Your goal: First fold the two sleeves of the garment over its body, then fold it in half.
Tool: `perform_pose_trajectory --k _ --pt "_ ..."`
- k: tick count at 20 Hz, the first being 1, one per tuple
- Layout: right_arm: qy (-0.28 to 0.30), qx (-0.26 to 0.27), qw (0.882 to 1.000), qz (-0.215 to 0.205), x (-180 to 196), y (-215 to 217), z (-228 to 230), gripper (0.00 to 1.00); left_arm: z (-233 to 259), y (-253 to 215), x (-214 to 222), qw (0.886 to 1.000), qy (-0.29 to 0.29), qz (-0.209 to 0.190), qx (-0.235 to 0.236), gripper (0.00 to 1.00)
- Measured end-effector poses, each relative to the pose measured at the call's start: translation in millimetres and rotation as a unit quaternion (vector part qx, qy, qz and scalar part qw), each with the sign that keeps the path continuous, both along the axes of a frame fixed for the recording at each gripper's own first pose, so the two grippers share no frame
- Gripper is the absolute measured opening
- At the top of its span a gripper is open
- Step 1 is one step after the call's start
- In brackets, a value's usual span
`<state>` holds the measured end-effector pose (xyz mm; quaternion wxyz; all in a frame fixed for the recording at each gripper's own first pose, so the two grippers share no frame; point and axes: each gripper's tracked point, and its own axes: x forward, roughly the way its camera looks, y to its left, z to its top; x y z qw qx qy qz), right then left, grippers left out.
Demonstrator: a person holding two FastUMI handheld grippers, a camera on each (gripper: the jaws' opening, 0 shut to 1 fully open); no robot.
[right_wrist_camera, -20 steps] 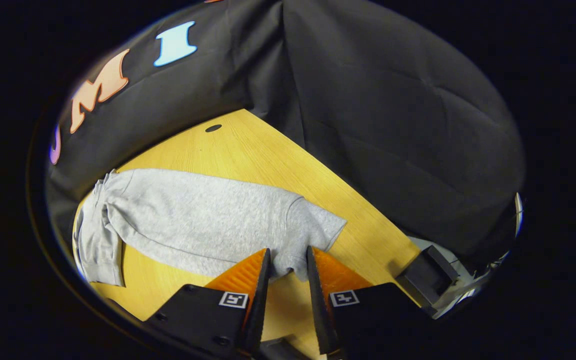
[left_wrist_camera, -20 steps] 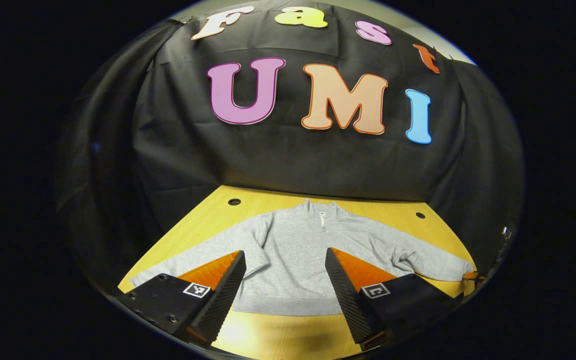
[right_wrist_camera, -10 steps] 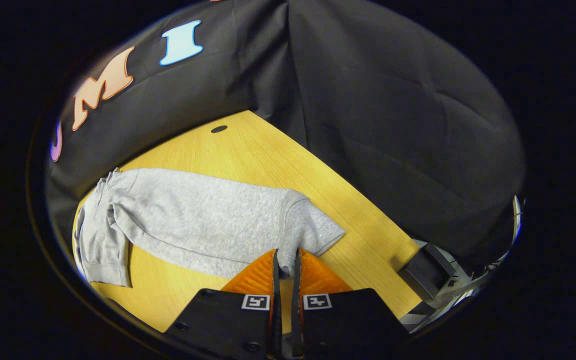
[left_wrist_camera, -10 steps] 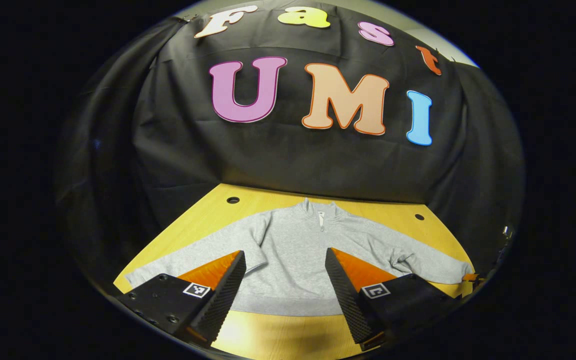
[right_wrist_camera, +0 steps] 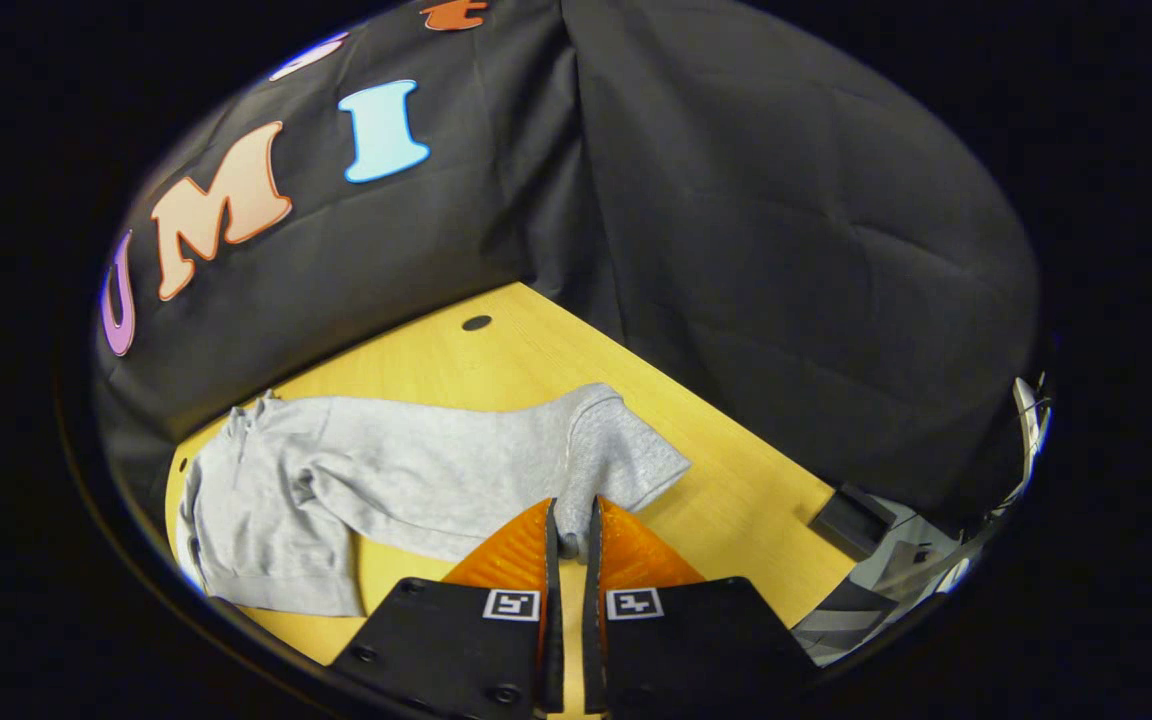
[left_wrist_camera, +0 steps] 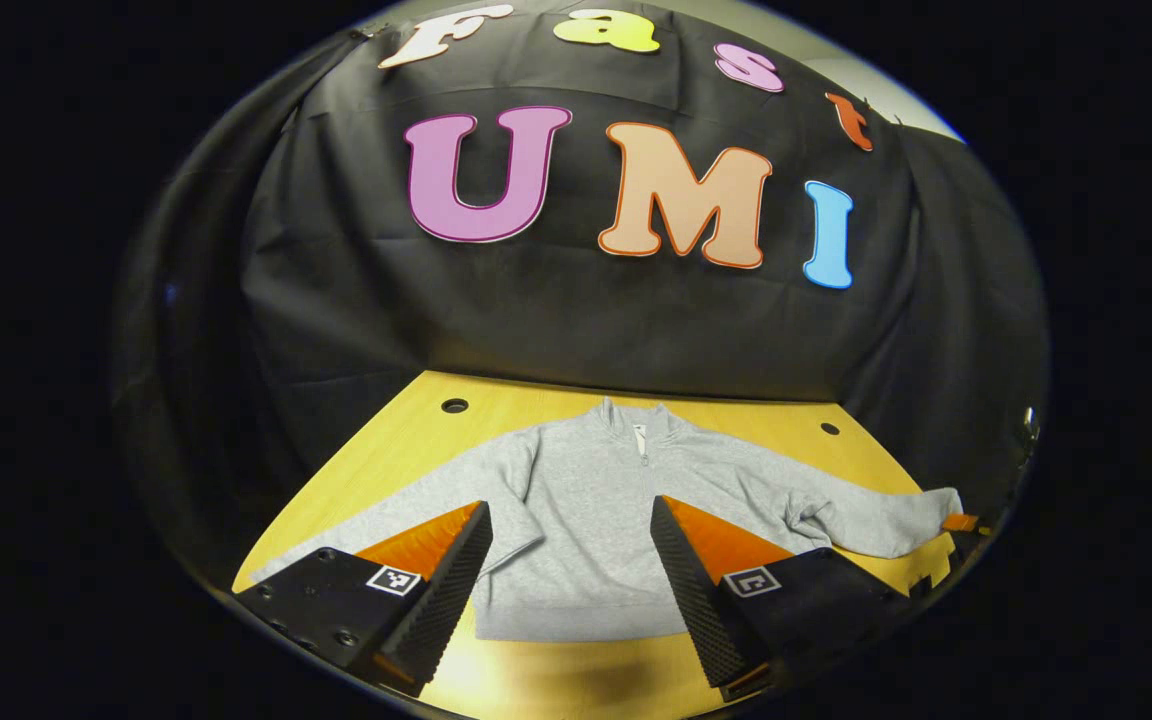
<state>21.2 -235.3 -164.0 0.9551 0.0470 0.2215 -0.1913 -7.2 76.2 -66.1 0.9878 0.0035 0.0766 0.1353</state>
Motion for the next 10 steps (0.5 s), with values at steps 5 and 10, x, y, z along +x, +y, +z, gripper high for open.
perform_pose_trajectory --k 5,10 --pt "-0.027 -0.012 0.998 0.053 26 90 29 0.1 4 25 -7 1.0 -0.003 -0.019 0.01 0.93" --pt "-0.051 -0.014 0.989 0.137 68 192 46 0.1 2 53 -21 1.0 -0.001 -0.018 0.007 0.93"
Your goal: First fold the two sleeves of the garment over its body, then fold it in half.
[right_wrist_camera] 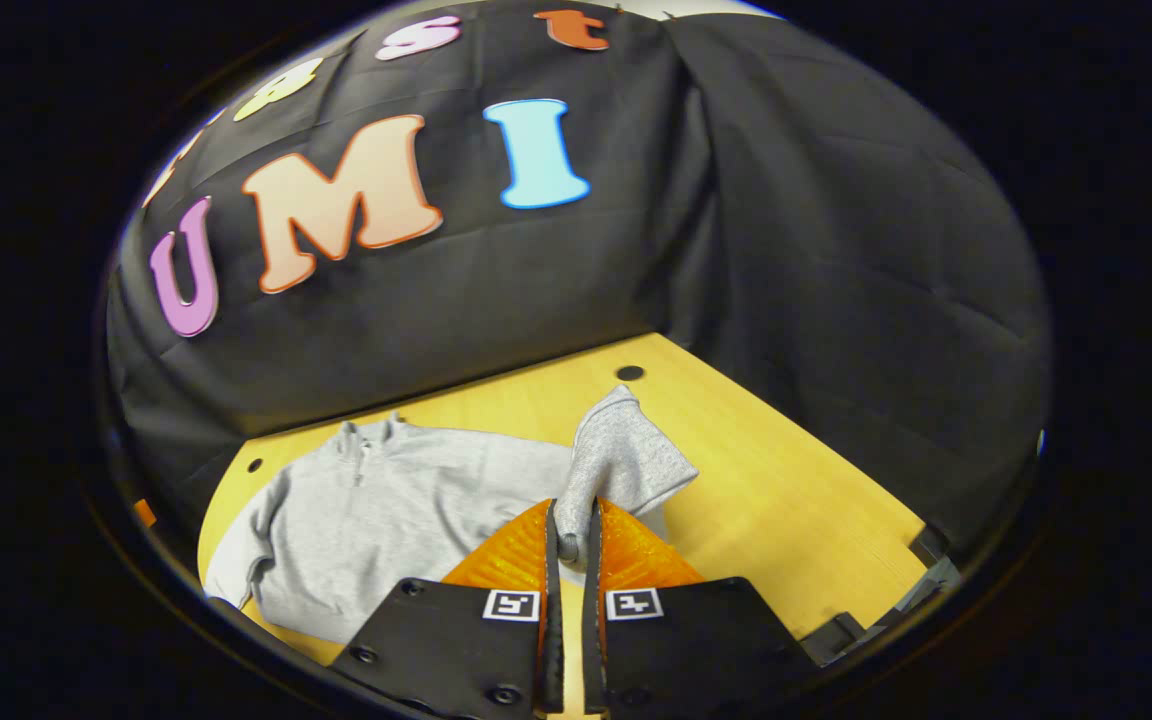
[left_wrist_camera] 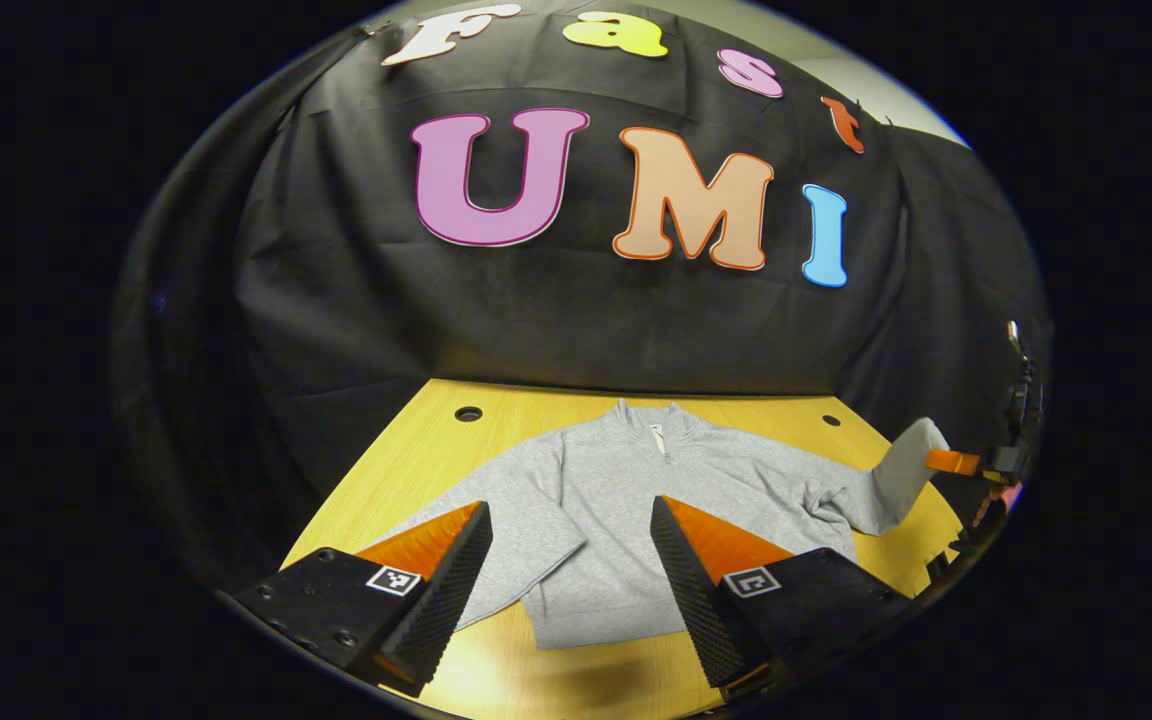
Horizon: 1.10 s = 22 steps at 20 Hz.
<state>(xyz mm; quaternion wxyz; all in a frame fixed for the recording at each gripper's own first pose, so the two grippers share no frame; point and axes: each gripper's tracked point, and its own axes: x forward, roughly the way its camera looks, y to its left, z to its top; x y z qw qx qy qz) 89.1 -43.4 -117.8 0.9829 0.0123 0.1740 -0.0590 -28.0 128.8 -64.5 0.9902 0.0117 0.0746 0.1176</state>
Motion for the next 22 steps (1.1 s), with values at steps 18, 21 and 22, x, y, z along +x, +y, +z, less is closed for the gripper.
perform_pose_trajectory --k 18,21,22 --pt "0.015 0.073 0.96 0.27 54 315 -29 0.1 -39 103 -75 0.995 0.02 0.091 -0.033 0.93" --pt "0.041 0.082 0.946 0.31 51 359 -54 0.1 -52 118 -83 0.992 0.026 0.112 -0.042 0.93" --pt "0.047 0.078 0.943 0.32 50 371 -67 0.1 -56 122 -85 0.991 0.029 0.119 -0.048 0.93"
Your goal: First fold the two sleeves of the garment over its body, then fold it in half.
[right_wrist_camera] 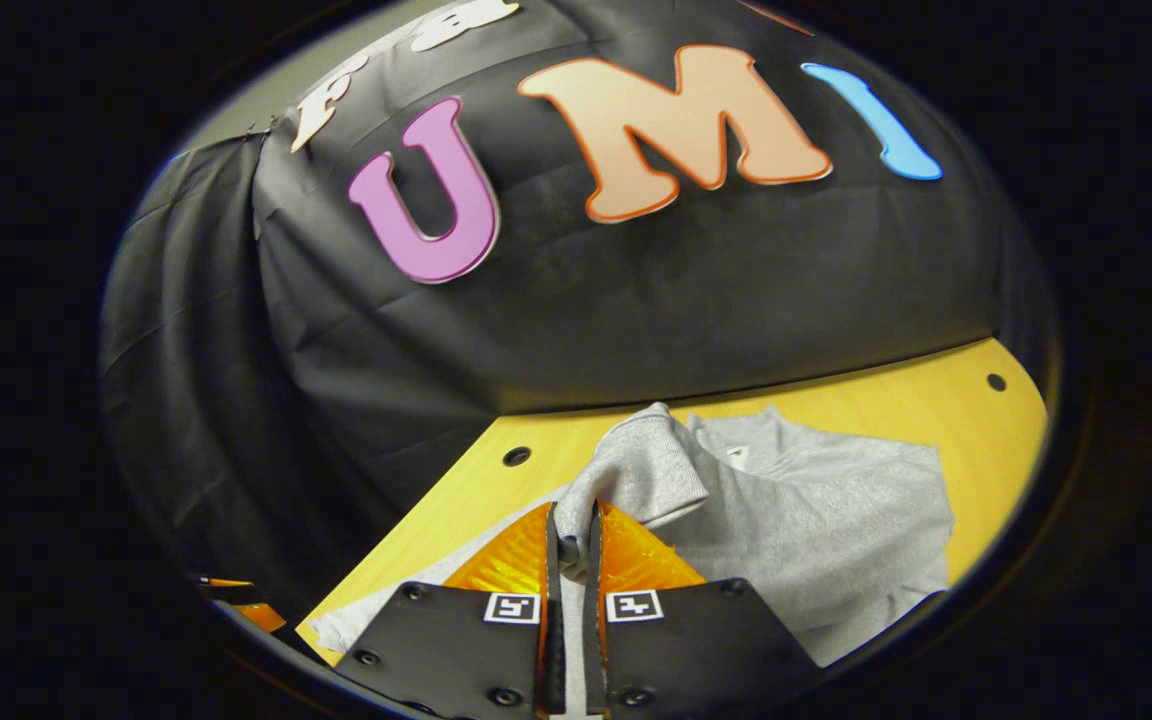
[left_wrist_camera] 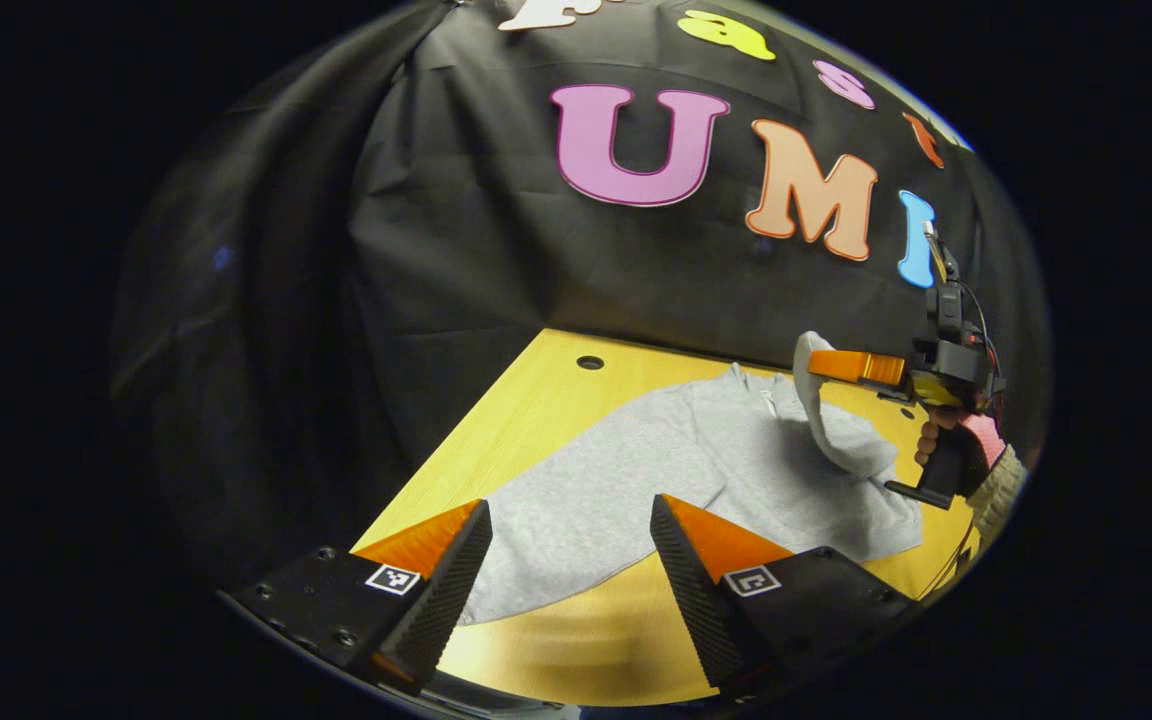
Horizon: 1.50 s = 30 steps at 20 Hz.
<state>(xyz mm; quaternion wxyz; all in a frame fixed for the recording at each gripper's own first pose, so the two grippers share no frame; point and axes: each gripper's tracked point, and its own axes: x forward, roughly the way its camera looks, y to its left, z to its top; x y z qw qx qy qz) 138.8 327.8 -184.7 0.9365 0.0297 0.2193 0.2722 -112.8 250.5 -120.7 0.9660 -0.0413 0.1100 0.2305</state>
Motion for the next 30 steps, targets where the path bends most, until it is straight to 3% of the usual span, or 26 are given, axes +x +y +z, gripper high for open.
perform_pose_trajectory --k 4,8,11,13,14,17,22,30 --pt "0.023 -0.03 0.999 0.036 -3 36 -39 0.1 -19 13 -6 1.0 0.008 0.023 -0.019 0.94" --pt "0.024 -0.084 0.994 0.058 -6 44 -62 0.12 -43 33 -17 0.998 0.015 0.052 -0.036 0.94" --pt "0.033 -0.094 0.992 0.073 -17 39 -69 0.26 -67 56 -35 0.996 0.027 0.077 -0.047 0.94" --pt "0.035 -0.09 0.992 0.082 -29 36 -56 0.27 -76 64 -41 0.994 0.036 0.085 -0.052 0.94" --pt "0.04 -0.086 0.992 0.087 -35 37 -55 0.35 -82 67 -46 0.994 0.043 0.088 -0.054 0.94" --pt "0.03 -0.095 0.991 0.091 -42 37 -57 1.0 -102 80 -54 0.991 0.067 0.094 -0.06 0.94" --pt "0.011 -0.094 0.991 0.091 -53 36 -38 0.98 -137 95 -63 0.988 0.097 0.094 -0.069 0.96" --pt "-0.012 -0.092 0.994 0.057 -47 -6 2 0.98 -156 96 -59 0.986 0.115 0.087 -0.078 0.9"
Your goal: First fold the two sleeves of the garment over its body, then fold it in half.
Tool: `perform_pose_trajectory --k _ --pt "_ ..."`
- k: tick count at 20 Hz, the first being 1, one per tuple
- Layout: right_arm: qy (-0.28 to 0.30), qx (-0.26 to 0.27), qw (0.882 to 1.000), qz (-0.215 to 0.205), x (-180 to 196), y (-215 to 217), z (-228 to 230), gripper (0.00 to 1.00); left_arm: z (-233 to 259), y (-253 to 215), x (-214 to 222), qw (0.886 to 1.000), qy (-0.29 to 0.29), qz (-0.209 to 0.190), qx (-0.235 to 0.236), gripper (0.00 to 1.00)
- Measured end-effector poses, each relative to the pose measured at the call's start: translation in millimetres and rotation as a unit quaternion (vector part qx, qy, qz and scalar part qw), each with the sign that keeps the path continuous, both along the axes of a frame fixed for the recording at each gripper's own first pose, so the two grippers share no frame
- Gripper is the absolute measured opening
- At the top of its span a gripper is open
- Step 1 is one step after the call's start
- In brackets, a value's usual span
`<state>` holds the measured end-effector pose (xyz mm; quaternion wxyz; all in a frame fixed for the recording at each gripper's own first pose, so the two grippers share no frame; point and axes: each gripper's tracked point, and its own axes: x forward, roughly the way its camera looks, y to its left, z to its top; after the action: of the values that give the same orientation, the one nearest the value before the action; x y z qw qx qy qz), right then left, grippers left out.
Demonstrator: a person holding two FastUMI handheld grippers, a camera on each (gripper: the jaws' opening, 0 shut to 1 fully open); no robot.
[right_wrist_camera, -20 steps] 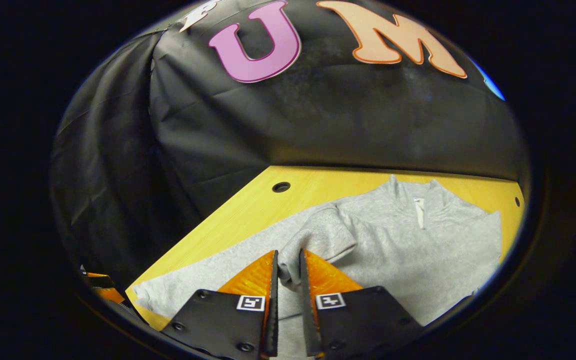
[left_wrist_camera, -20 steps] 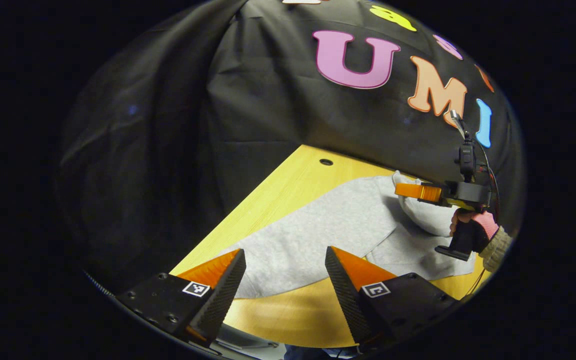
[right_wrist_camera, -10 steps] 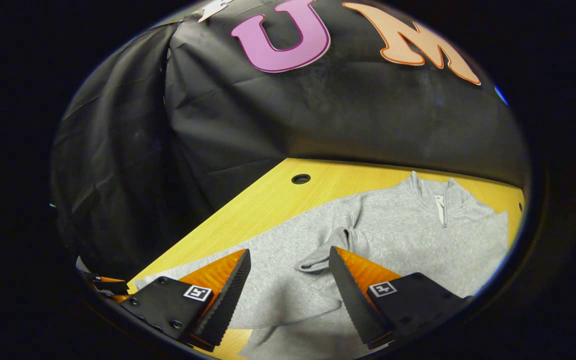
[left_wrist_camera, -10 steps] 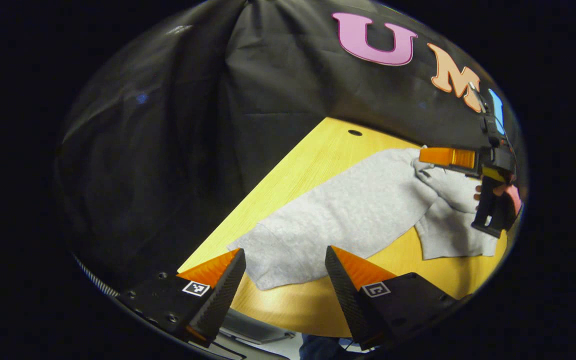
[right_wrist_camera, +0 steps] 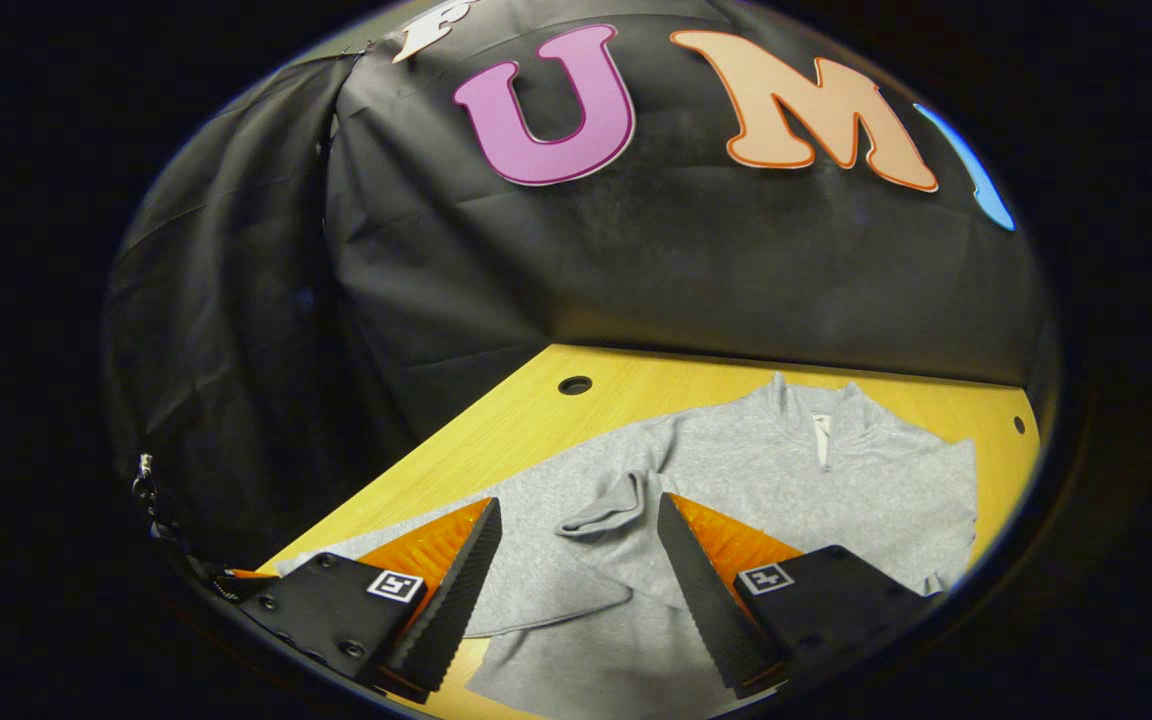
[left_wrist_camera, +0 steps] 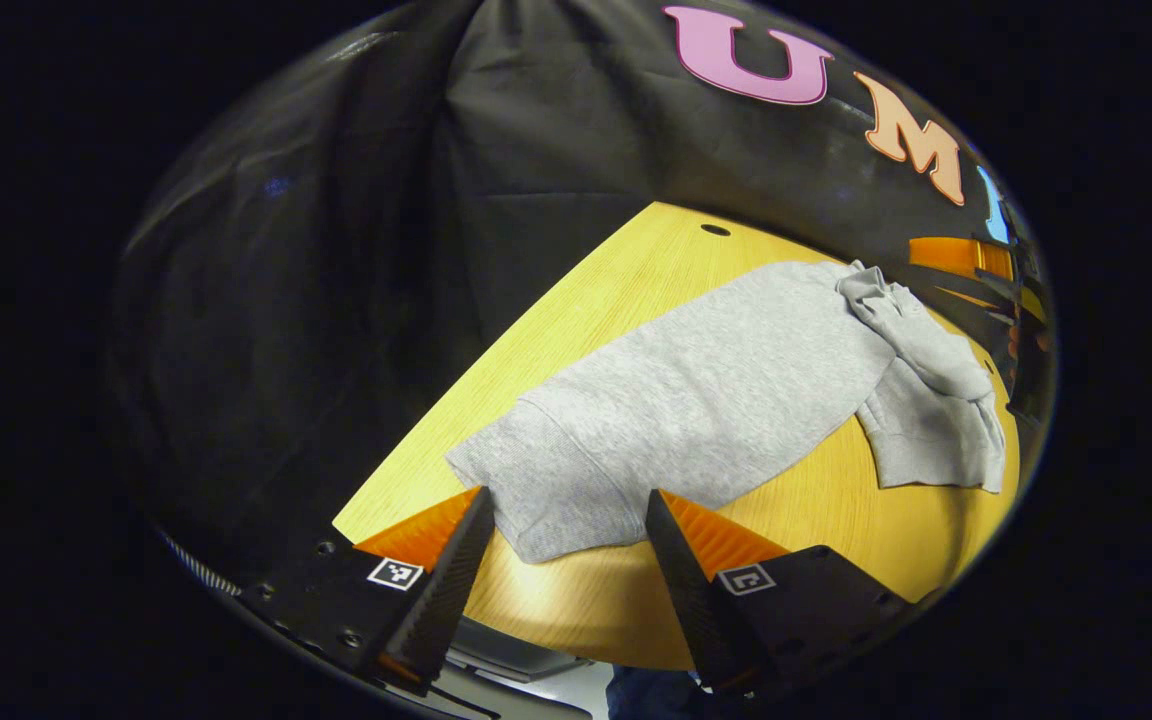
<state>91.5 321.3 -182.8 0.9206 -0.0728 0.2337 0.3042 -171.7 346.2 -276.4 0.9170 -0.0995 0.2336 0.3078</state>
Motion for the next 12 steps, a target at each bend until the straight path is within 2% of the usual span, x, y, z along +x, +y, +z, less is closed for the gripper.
perform_pose_trajectory --k 3,5,6,7,9,10,12 --pt "-0.012 0.002 1.0 -0.019 4 -24 16 0.98 3 0 0 1.0 -0.002 -0.011 0.002 0.86" --pt "-0.019 -0.005 0.999 -0.029 6 -40 23 0.95 2 -2 8 1.0 -0.003 -0.017 -0.001 0.75" --pt "-0.02 -0.009 0.999 -0.033 7 -48 24 0.98 2 -2 12 1.0 -0.004 -0.02 -0.003 0.63" --pt "-0.021 -0.014 0.999 -0.036 6 -57 26 0.95 3 -2 13 1.0 -0.005 -0.022 -0.008 0.59" --pt "-0.022 -0.025 0.999 -0.043 6 -74 27 0.95 5 -3 18 1.0 -0.012 -0.009 -0.022 0.29" --pt "-0.023 -0.029 0.998 -0.048 4 -81 28 0.98 3 -3 19 1.0 -0.009 -0.007 -0.021 0.15" --pt "-0.024 -0.029 0.998 -0.058 3 -97 34 0.95 4 -4 20 1.0 0.006 -0.012 -0.006 0.06"
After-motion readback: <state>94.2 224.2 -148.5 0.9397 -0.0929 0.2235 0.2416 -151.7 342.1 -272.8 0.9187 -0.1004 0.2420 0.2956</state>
